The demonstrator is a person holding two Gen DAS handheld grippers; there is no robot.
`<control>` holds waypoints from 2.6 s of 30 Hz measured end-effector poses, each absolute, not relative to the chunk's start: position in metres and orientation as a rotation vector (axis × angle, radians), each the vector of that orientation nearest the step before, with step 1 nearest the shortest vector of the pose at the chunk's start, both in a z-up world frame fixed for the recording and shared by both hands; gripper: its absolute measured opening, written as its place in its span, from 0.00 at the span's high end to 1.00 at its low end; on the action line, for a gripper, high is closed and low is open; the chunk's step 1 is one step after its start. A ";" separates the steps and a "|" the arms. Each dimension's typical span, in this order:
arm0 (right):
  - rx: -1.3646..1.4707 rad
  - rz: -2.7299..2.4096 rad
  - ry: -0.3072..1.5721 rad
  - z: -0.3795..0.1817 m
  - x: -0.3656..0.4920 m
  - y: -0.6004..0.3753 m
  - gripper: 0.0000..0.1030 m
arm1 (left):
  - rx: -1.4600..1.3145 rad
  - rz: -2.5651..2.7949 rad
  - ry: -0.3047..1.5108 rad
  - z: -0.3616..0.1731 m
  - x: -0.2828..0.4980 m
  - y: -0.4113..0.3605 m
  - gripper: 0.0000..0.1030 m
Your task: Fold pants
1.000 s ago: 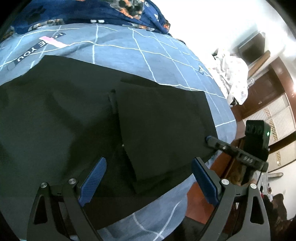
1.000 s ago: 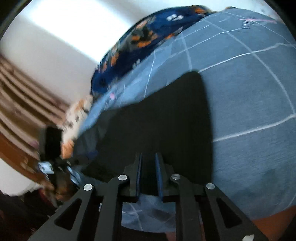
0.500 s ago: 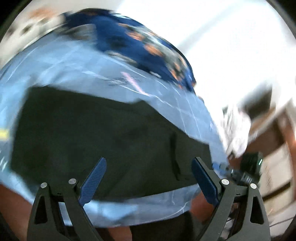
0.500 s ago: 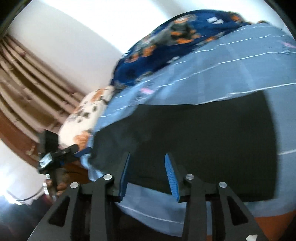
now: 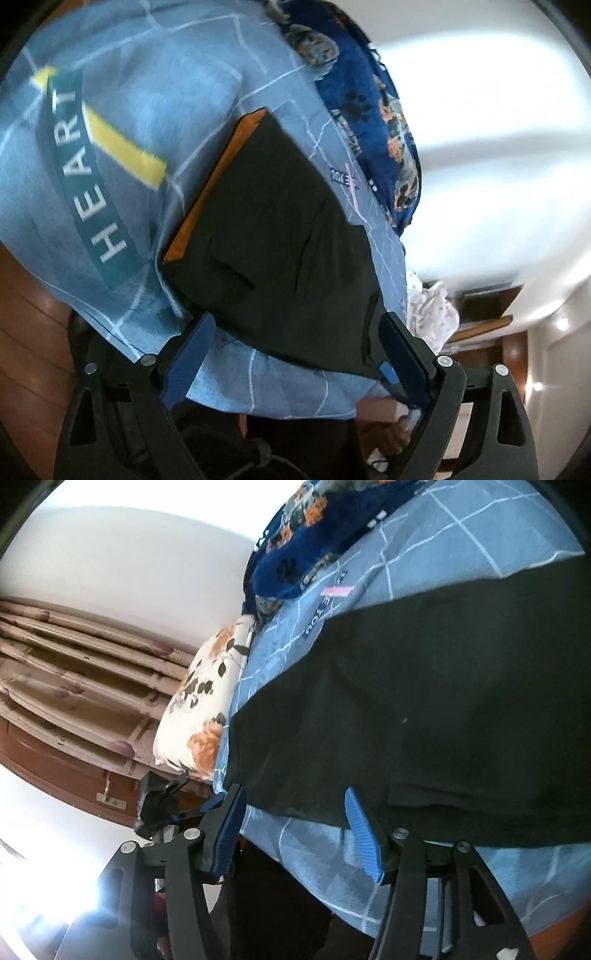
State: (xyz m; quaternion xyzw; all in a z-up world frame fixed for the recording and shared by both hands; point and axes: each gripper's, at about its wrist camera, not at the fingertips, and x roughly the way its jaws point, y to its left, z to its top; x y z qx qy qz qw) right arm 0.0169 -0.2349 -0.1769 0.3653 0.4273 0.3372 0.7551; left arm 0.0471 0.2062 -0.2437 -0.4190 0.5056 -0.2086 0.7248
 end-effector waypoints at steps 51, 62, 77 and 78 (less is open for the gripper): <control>0.860 0.759 1.007 -0.197 0.017 -0.219 0.25 | -0.578 -0.294 1.017 -0.246 0.068 0.162 0.76; 0.868 0.751 0.999 -0.199 0.015 -0.223 0.25 | -0.245 -0.263 0.777 -0.169 0.040 0.100 0.78; 0.939 0.761 0.961 -0.198 0.013 -0.232 0.25 | -0.097 -0.314 0.692 -0.137 0.028 0.047 0.78; 0.939 0.762 0.957 -0.198 0.012 -0.232 0.25 | -0.090 -0.322 0.687 -0.135 0.027 0.043 0.78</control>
